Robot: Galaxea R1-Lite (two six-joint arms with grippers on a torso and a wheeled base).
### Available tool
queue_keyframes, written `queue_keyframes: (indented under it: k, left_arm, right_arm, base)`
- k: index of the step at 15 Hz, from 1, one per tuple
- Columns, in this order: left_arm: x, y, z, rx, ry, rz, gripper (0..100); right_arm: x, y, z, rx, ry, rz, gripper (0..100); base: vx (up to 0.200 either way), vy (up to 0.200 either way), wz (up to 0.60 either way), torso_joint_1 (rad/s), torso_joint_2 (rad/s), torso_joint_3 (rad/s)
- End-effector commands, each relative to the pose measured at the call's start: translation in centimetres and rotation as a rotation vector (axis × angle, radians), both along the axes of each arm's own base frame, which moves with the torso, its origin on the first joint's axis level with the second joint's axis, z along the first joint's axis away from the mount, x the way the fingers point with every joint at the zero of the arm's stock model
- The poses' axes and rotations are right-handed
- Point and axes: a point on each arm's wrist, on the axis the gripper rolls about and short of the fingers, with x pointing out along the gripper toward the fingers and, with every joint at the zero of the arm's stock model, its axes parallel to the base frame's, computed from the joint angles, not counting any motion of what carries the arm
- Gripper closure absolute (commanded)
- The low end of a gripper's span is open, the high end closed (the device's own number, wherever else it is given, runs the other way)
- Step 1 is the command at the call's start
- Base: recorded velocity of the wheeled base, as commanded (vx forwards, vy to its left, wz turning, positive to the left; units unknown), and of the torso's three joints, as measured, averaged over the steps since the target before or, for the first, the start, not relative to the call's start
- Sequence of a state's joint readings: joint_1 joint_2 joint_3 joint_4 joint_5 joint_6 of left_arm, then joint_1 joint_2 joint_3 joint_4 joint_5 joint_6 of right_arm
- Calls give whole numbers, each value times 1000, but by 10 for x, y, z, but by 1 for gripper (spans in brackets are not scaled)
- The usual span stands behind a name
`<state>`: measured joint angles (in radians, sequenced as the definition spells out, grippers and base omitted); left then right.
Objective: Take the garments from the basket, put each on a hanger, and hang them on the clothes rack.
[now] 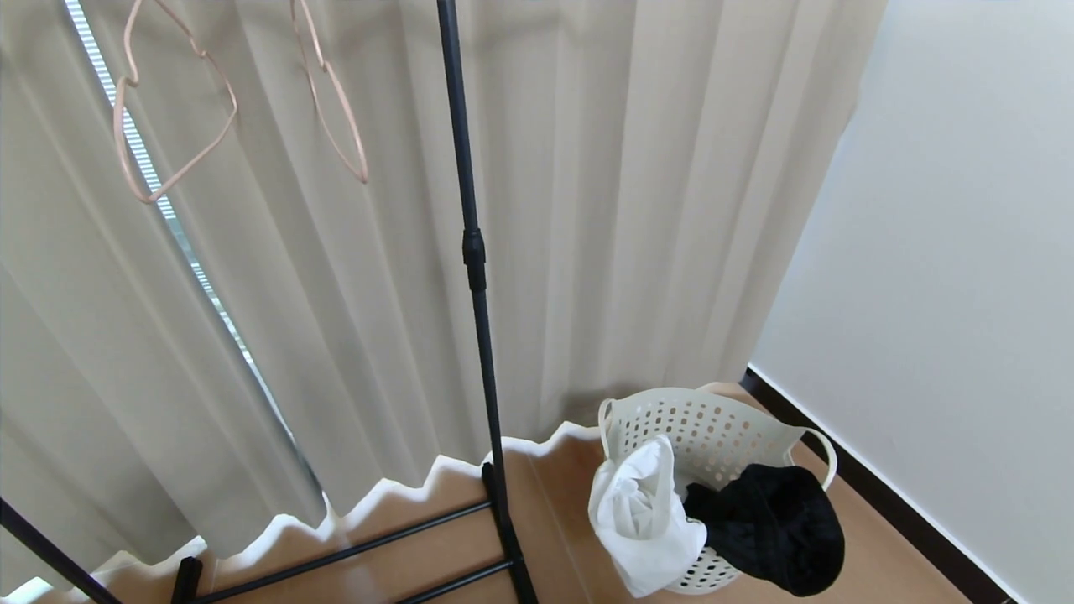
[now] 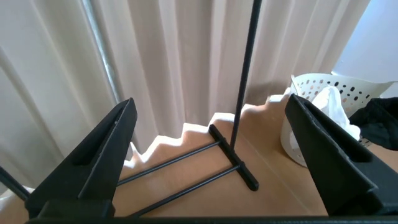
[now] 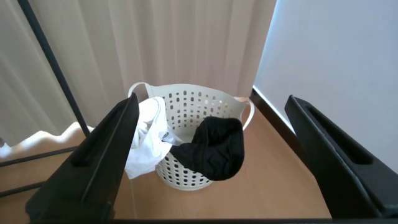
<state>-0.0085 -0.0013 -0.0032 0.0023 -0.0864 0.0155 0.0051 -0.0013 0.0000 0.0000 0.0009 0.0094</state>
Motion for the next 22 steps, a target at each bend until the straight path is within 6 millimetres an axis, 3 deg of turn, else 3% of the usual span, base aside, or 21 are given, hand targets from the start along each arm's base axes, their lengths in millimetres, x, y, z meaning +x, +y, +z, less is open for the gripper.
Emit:
queue_keyframes:
  k: [1, 12, 22]
  left_arm:
    - [0, 0, 0, 0, 2, -2, 0]
    - [0, 0, 0, 0, 4, -2, 0]
    - [0, 0, 0, -2, 2, -2, 0]
  right_arm:
    - [0, 0, 0, 0, 1, -1, 0]
    - [0, 0, 0, -2, 1, 0, 0]
    - [0, 0, 0, -2, 0, 0, 0]
  base:
    - [0, 0, 0, 0, 0, 0]
    - [0, 0, 0, 1, 0, -8]
    - [0, 0, 0, 5, 3, -187]
